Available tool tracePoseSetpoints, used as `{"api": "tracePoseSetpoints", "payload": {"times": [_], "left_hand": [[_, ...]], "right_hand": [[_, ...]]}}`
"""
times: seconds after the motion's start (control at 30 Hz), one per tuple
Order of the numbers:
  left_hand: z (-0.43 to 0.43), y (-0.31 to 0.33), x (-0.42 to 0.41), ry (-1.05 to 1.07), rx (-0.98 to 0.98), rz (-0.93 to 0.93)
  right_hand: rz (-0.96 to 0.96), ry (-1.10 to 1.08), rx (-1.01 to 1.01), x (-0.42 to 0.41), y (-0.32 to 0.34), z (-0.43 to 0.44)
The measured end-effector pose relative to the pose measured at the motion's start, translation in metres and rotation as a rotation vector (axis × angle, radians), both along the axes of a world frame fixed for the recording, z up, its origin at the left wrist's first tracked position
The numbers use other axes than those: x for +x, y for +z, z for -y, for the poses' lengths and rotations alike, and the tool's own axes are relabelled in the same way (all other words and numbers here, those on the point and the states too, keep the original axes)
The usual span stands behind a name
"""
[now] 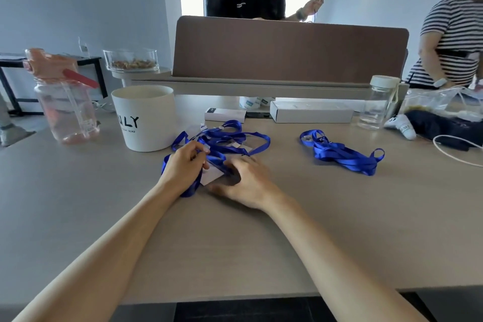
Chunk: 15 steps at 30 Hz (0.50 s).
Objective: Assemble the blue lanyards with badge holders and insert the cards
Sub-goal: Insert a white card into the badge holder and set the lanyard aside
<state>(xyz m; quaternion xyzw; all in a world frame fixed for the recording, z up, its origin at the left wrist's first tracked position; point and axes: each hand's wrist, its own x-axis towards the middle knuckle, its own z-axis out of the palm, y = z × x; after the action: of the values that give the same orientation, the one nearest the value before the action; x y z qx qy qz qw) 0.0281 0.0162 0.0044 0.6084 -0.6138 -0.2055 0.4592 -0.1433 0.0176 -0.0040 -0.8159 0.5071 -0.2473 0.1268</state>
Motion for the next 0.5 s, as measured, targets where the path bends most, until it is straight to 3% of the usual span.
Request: {"api": "tracePoseSetpoints", "payload": {"times": [0.23,0.43,0.5], "left_hand": [[-0.001,-0.001,0.0,0.006,-0.061,0.057],[-0.002,0.0,-0.003,0.023,-0.015,0.13],[-0.004,0.0,-0.003,0.03,-0.013,0.135]], "right_hand": [[0.124,0.008,0.09,-0.006,-0.004,0.017],[-0.045,-0.027,-0.035,0.003,0.001,0.006],[-0.007,-0.018,-0.017,0.004,0.002,0.007]]}}
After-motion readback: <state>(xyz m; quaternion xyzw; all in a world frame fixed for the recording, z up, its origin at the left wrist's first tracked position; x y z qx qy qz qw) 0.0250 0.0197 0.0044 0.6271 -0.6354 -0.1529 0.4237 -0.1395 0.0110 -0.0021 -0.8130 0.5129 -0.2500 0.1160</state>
